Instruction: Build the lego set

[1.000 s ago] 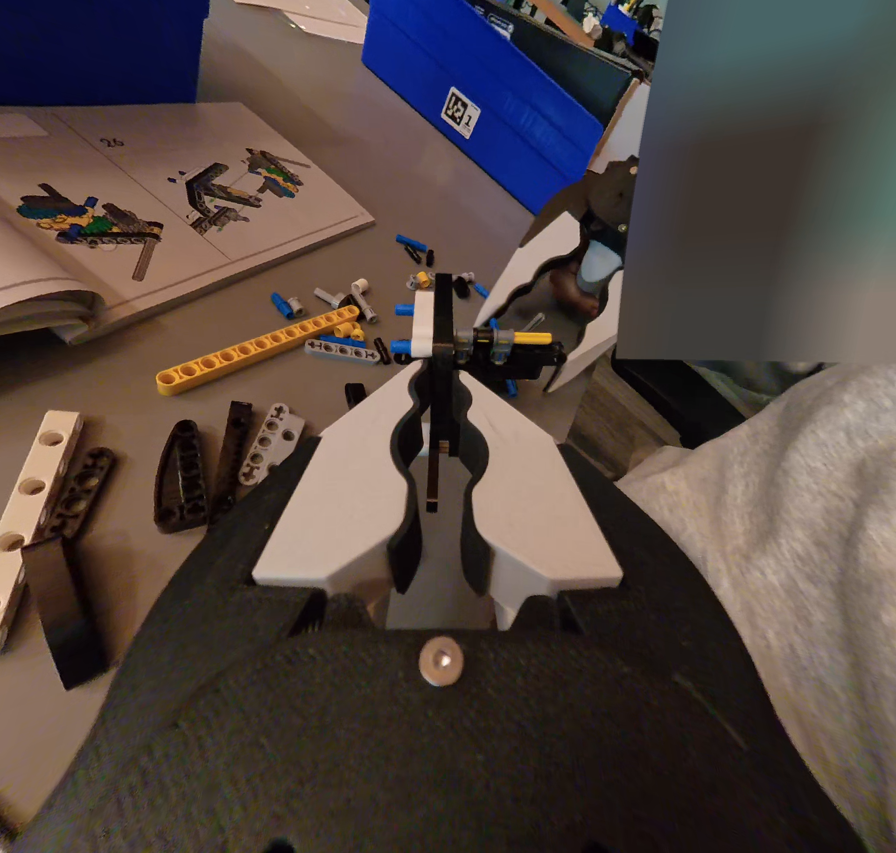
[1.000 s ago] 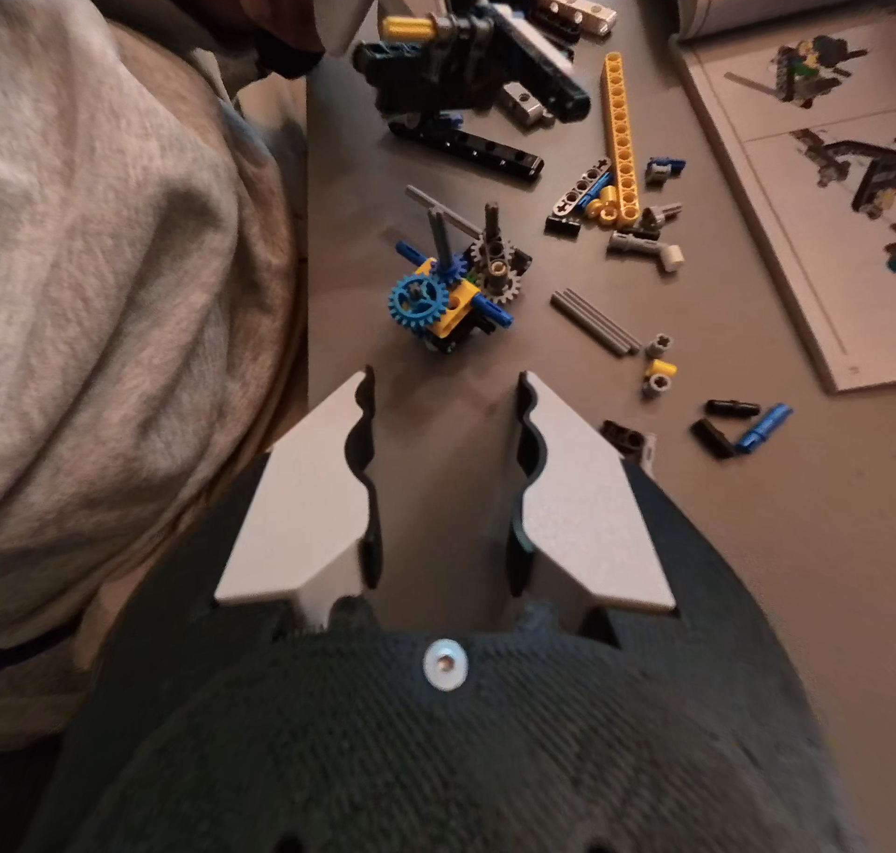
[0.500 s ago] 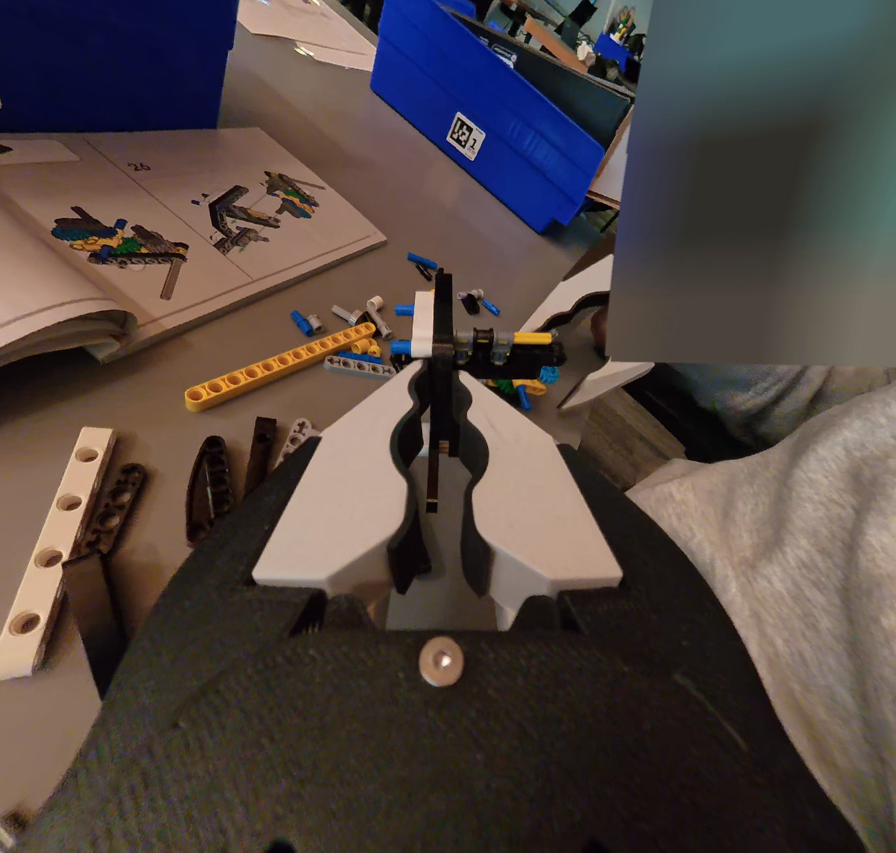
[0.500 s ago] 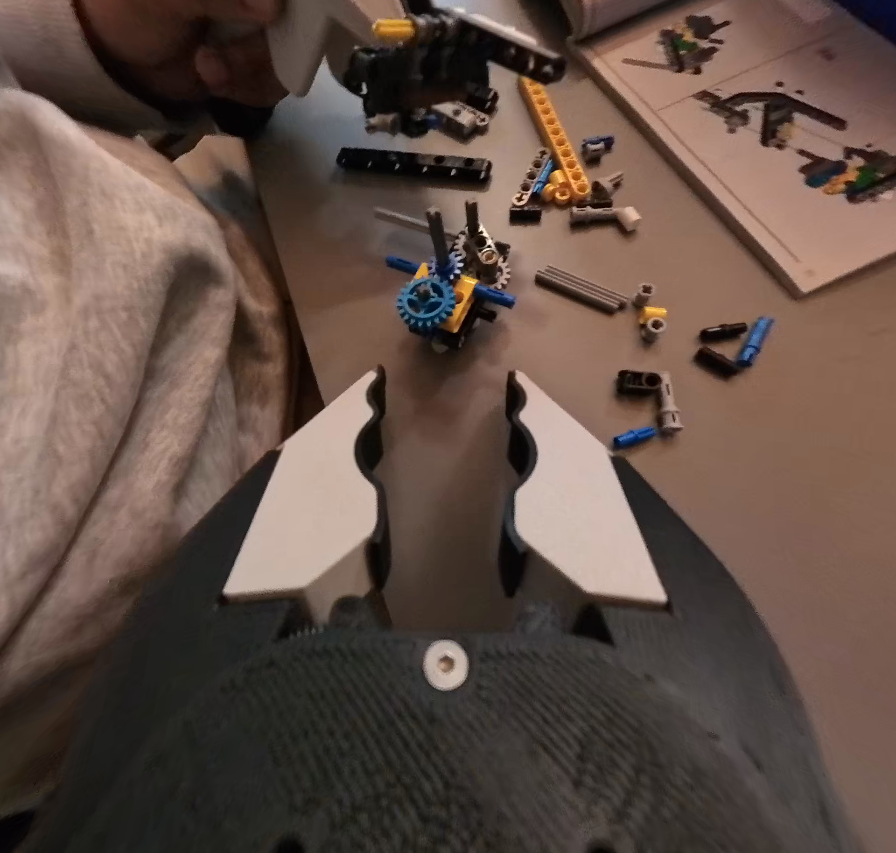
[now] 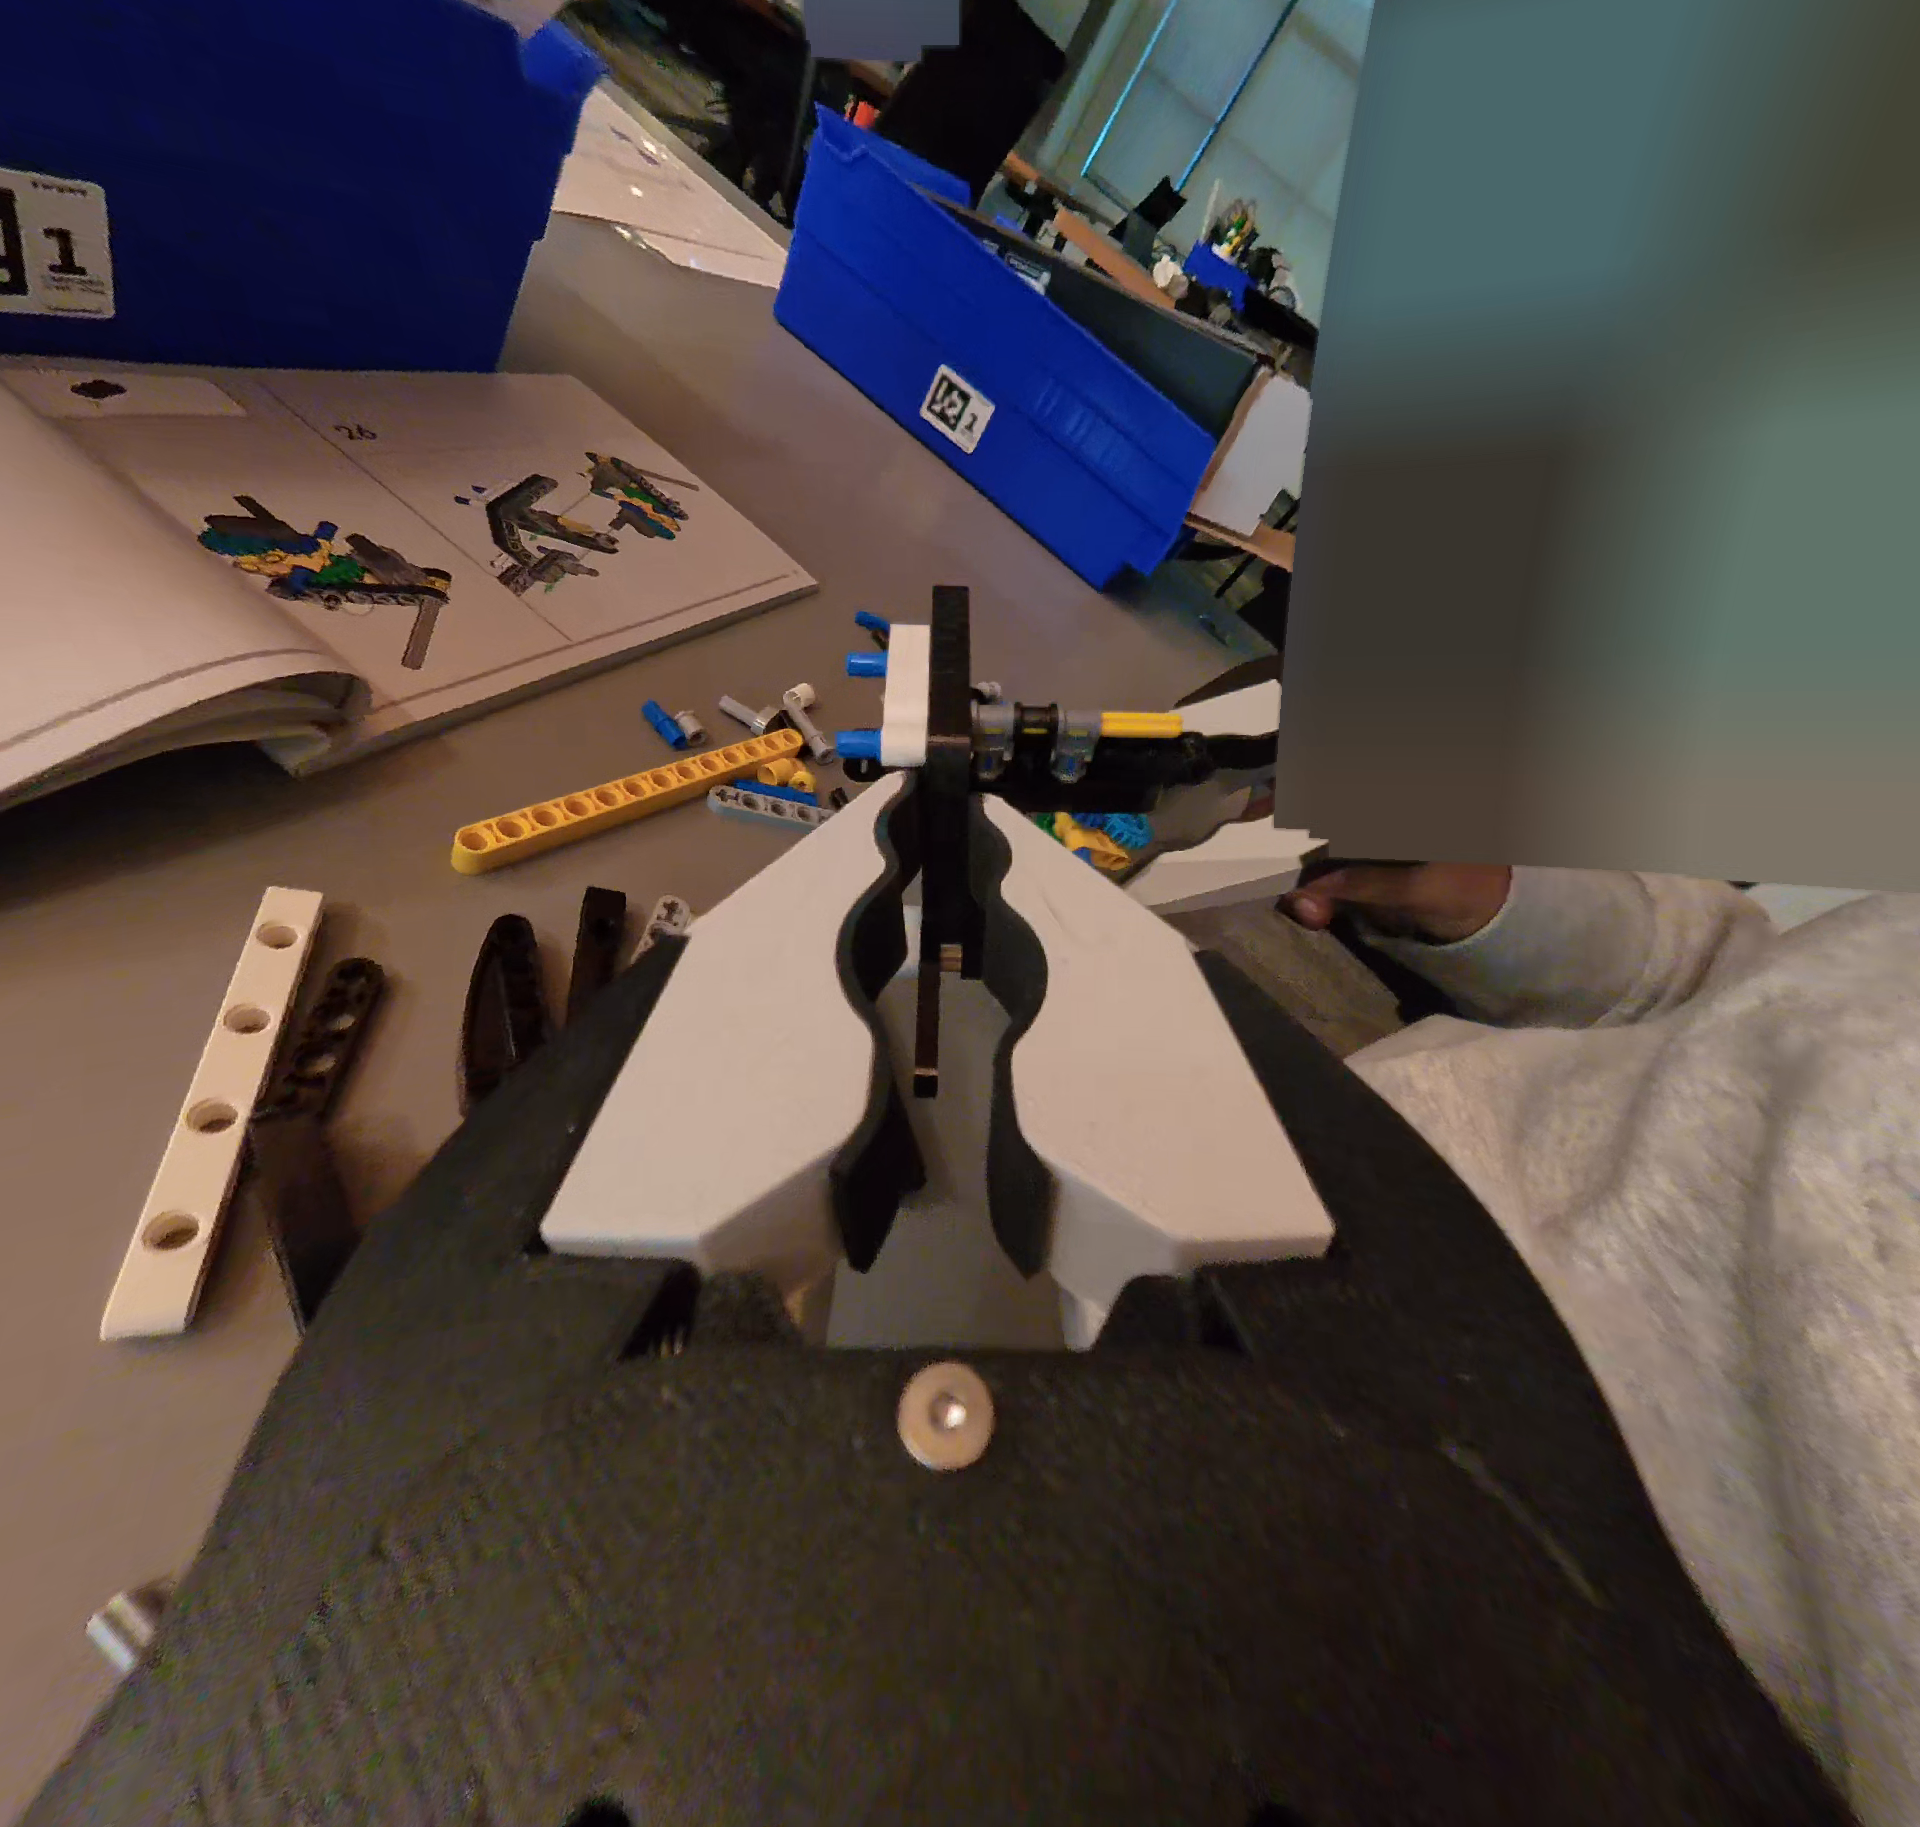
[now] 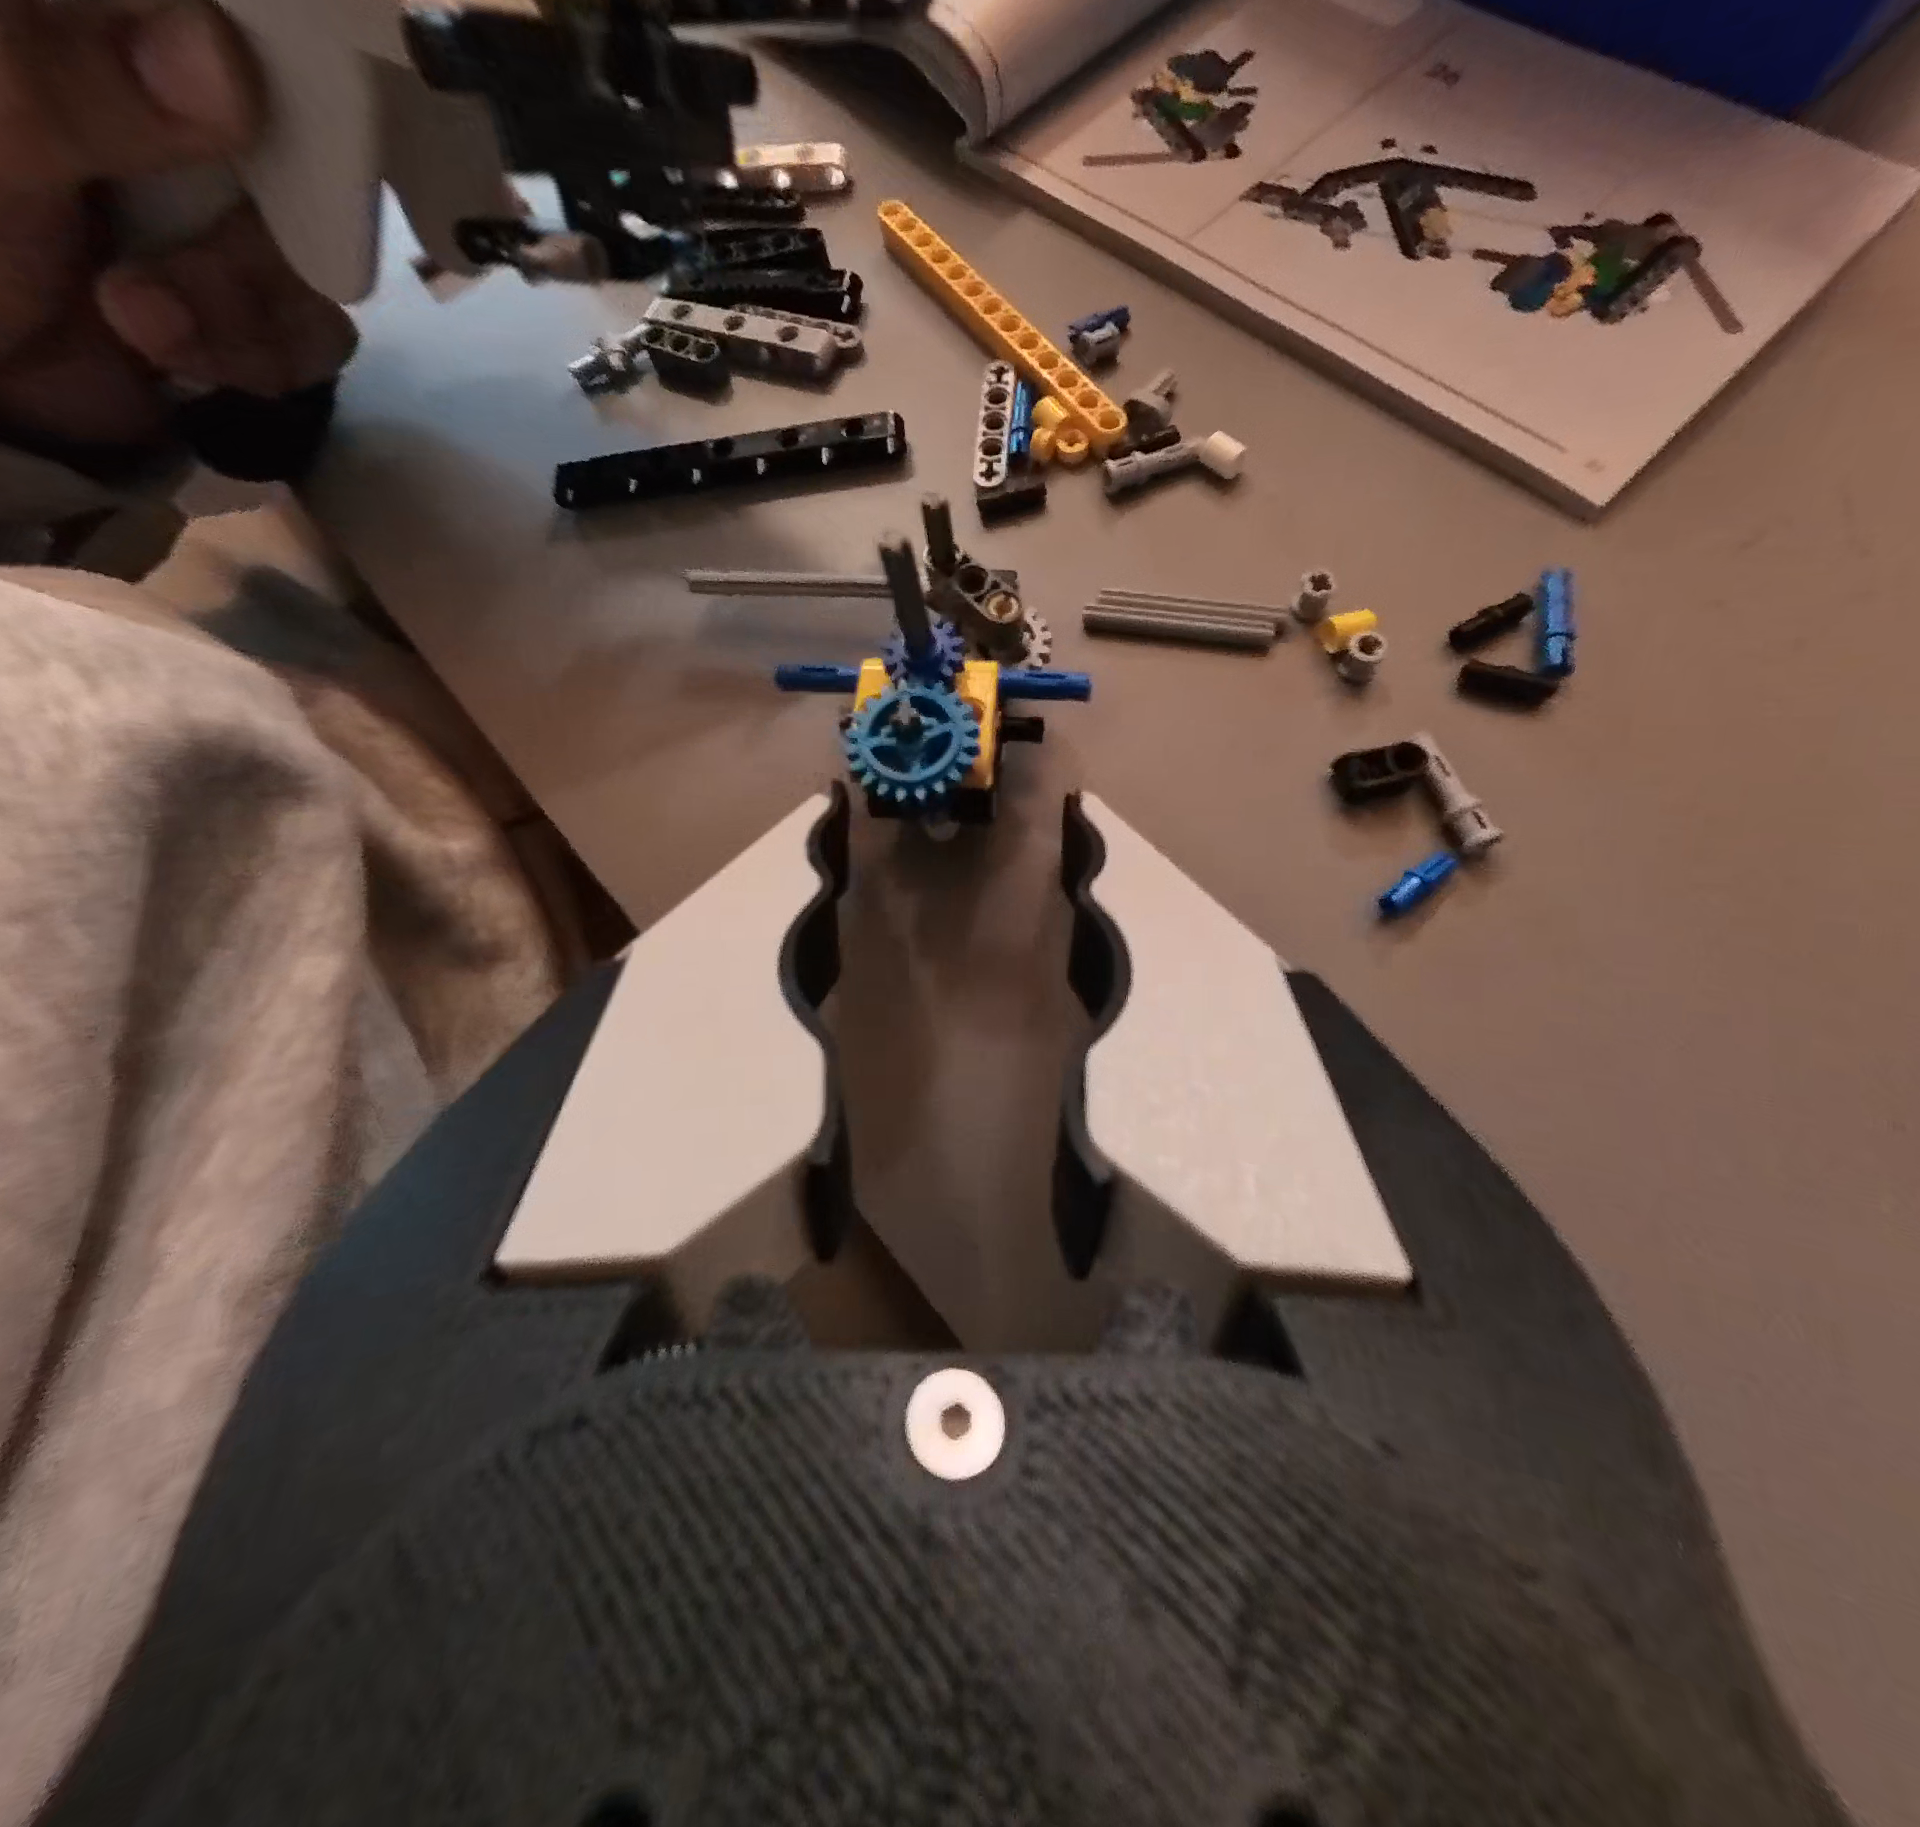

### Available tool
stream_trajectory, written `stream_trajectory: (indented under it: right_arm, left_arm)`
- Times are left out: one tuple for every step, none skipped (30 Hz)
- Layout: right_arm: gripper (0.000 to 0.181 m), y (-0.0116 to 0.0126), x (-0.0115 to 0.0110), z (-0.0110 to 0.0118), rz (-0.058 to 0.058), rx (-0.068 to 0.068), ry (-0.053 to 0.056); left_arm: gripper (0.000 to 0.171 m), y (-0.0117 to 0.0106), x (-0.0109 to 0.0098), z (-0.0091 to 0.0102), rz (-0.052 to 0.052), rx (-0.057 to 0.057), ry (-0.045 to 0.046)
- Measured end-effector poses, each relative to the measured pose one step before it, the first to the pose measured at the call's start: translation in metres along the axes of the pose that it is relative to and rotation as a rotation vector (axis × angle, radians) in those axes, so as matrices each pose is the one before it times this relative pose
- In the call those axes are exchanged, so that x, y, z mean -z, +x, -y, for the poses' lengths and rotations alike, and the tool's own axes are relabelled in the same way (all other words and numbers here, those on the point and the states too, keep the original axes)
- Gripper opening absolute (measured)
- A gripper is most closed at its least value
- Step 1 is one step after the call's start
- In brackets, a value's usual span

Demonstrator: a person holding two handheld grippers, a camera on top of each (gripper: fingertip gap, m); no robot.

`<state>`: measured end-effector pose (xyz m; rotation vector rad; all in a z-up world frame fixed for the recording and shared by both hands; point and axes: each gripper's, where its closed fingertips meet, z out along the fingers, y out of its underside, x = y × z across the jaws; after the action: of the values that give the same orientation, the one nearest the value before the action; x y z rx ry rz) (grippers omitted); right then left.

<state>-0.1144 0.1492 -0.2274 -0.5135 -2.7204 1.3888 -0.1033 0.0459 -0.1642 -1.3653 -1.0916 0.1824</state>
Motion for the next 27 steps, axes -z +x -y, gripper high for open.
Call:
stream_trajectory:
  right_arm:
    - [0.038, 0.00107, -0.00115, -0.00116, -0.0159, 0.0033, -0.0098]
    - [0.036, 0.00089, -0.00092, -0.00088, -0.0137, 0.0042, -0.0095]
    - [0.032, 0.00045, -0.00067, -0.00025, -0.0106, 0.0022, -0.0063]
    - [0.027, 0.0, -0.00032, 0.00052, -0.0076, -0.0015, -0.0018]
    - [0.023, 0.00027, -0.00009, 0.0011, -0.0083, -0.0051, 0.0021]
    - [0.023, 0.00066, 0.00003, 0.00118, -0.0107, -0.0101, 0.0038]
    - [0.023, 0.00067, -0.00007, 0.00109, -0.0083, -0.0163, 0.0024]
    - [0.023, 0.00005, -0.00019, 0.00104, -0.0029, -0.0212, 0.0014]
    - [0.023, 0.00029, 0.00007, 0.00134, -0.0038, -0.0269, 0.0032]
    - [0.023, 0.00086, 0.0003, 0.00186, -0.0053, -0.0346, 0.0079]
    - [0.023, 0.00081, 0.00047, 0.00256, -0.001, -0.0447, 0.012]
    - [0.023, 0.00051, 0.00073, 0.00298, 0.0067, -0.0566, 0.015]
    - [0.023, 0.00045, 0.00093, 0.00323, 0.0135, -0.0673, 0.0177]
    - [0.023, 0.0003, 0.00131, 0.00357, 0.0205, -0.0743, 0.0216]
    - [0.022, 0.00011, 0.00146, 0.00381, 0.0262, -0.0791, 0.025]
    - [0.022, 0.00056, 0.00178, 0.00375, 0.0261, -0.0812, 0.0265]
    - [0.022, 0.00089, 0.00181, 0.00339, 0.0259, -0.0786, 0.0265]
    - [0.022, 0.00134, 0.00166, 0.00269, 0.0214, -0.071, 0.0227]
    - [0.022, 0.00218, 0.00131, 0.00165, 0.011, -0.0551, 0.017]
    - [0.022, 0.00274, 0.00092, 0.00047, 0.002, -0.0385, 0.0096]
    - [0.022, 0.00194, 0.00051, -0.0002, 0.0002, -0.0258, 0.0049]
    - [0.022, 0.00023, 0.00017, 0.00001, 0.0058, -0.0216, 0.0051]
    - [0.022, -0.00108, 0.00002, 0.00048, 0.0093, -0.0224, 0.0072]
    - [0.022, -0.00191, -0.0001, 0.00108, 0.0123, -0.0199, 0.0088]
    - [0.022, -0.00254, -0.00012, 0.00136, 0.0149, -0.0189, 0.0085]
    - [0.022, -0.00242, -0.00014, 0.00151, 0.0149, -0.0183, 0.0082]
    - [0.022, -0.00215, -0.00005, 0.00158, 0.0143, -0.0167, 0.0079]
  left_arm:
    - [0.005, 0.00021, 0.00244, 0.00149, -0.0081, 0.0112, 0.00848]
    - [0.005, 0.00062, 0.00294, 0.00271, -0.0075, 0.0093, 0.01194]
    - [0.005, 0.00067, 0.00313, 0.00365, -0.005, 0.0053, 0.01486]
    - [0.004, 0.00026, 0.00308, 0.00357, -0.0016, 0.0005, 0.01278]
    - [0.004, -0.00012, 0.00285, 0.00277, 0.0009, -0.0015, 0.00751]
    - [0.004, -0.00076, 0.00269, 0.00202, 0.0033, -0.0023, 0.00478]
    - [0.005, -0.00139, 0.00266, 0.00137, 0.0064, -0.0021, 0.00417]
    - [0.005, -0.00149, 0.00228, 0.00091, 0.0053, 0.0014, 0.00341]
    - [0.006, -0.00118, 0.00207, 0.00105, 0.0002, 0.0064, 0.00422]
    - [0.005, -0.00078, 0.00192, 0.00131, -0.0033, 0.0101, 0.00684]
    - [0.005, -0.0007, 0.00183, 0.00153, -0.0034, 0.0108, 0.00814]
    - [0.005, -0.00091, 0.00151, 0.00123, -0.0019, 0.0092, 0.00675]
    - [0.005, -0.00084, 0.00136, 0.00096, -0.0012, 0.007, 0.00512]
    - [0.005, -0.00075, 0.00114, 0.00091, -0.001, 0.0058, 0.00456]
    - [0.005, -0.0005, 0.00099, 0.00078, -0.002, 0.0063, 0.00465]
    - [0.005, -0.00032, 0.0008, 0.0008, -0.0031, 0.0072, 0.00434]
    - [0.005, -0.00013, 0.0007, 0.00075, -0.0034, 0.0066, 0.00393]
    - [0.005, -0.00031, 0.0005, 0.00046, -0.0019, 0.0059, 0.0029]
    - [0.005, -0.0004, 0.00044, 0.00029, -0.0014, 0.0054, 0.00167]
    - [0.005, -0.0003, 0.0004, 0.00021, -0.0018, 0.005, 0.00133]
    - [0.005, -0.00026, 0.00036, 0.00039, -0.0019, 0.0046, 0.00198]
    - [0.005, -0.00017, 0.00047, 0.00047, -0.0016, 0.0041, 0.00263]
    - [0.004, -0.00039, 0.0004, 0.00052, -0.0008, 0.0032, 0.00261]
    - [0.005, -0.00042, 0.00044, 0.00046, 0.0003, 0.0026, 0.0022]
    - [0.005, -0.00049, 0.00032, 0.00034, 0.0005, 0.0027, 0.00194]
    - [0.005, -0.00045, 0.00013, 0.00023, -0.0004, 0.003, 0.00139]
    - [0.005, -0.00025, 0.00008, 0.0, -0.0009, 0.0032, 0.00032]
